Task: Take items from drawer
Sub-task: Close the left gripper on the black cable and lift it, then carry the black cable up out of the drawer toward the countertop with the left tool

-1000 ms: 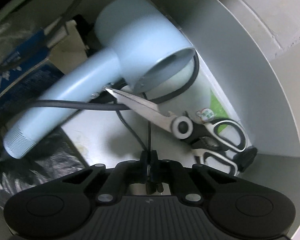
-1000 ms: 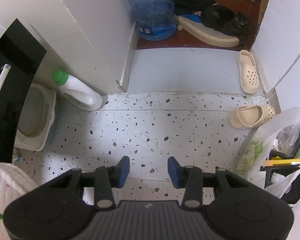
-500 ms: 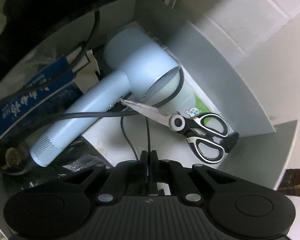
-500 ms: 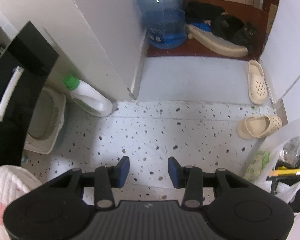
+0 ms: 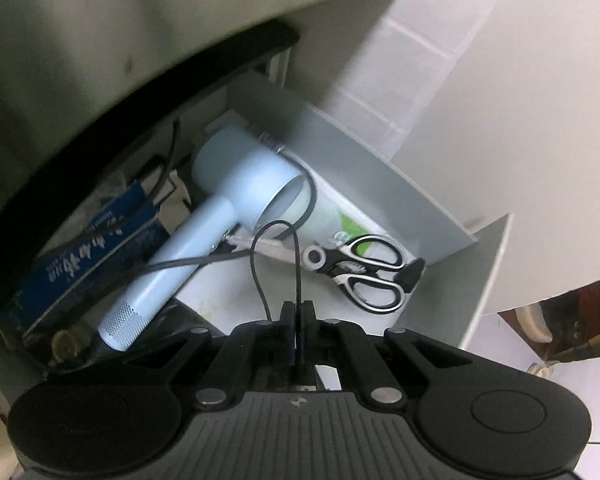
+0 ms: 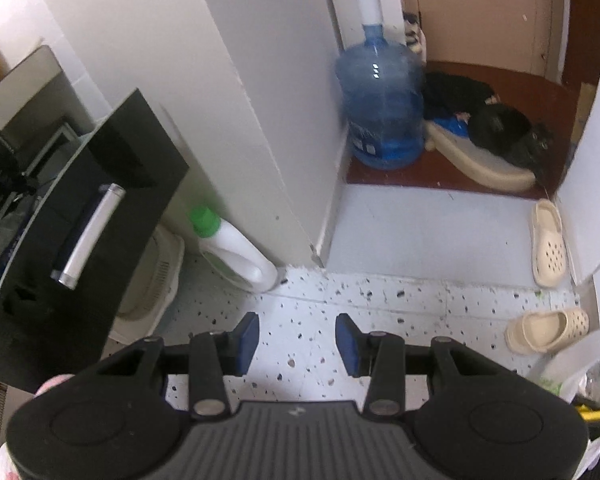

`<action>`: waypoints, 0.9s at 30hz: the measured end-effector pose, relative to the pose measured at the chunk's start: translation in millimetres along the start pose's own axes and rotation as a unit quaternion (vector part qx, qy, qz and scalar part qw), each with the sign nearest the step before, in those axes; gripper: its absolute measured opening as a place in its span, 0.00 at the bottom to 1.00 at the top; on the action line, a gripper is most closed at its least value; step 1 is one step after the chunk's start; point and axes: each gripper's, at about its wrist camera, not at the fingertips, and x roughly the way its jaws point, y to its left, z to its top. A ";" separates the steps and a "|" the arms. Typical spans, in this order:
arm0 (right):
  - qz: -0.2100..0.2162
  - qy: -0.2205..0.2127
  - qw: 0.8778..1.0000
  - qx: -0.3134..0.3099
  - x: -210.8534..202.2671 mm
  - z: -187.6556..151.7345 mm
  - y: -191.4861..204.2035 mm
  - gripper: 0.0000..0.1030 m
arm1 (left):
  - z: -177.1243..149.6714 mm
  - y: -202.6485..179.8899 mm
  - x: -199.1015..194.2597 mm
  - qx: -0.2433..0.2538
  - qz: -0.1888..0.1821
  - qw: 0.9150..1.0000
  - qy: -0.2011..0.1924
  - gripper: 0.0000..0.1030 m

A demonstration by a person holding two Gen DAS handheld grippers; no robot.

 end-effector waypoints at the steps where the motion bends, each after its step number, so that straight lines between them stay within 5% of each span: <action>1: 0.002 -0.004 1.000 -0.004 -1.6 2.6 3.3 0.39 | 0.2 -2.0 -5.5 0.003 -0.003 1.000 -0.003 0.03; 27: 0.083 -0.090 0.988 -0.099 -54.1 49.0 98.8 0.39 | -19.3 -19.5 -160.8 0.080 -0.051 0.989 -0.113 0.03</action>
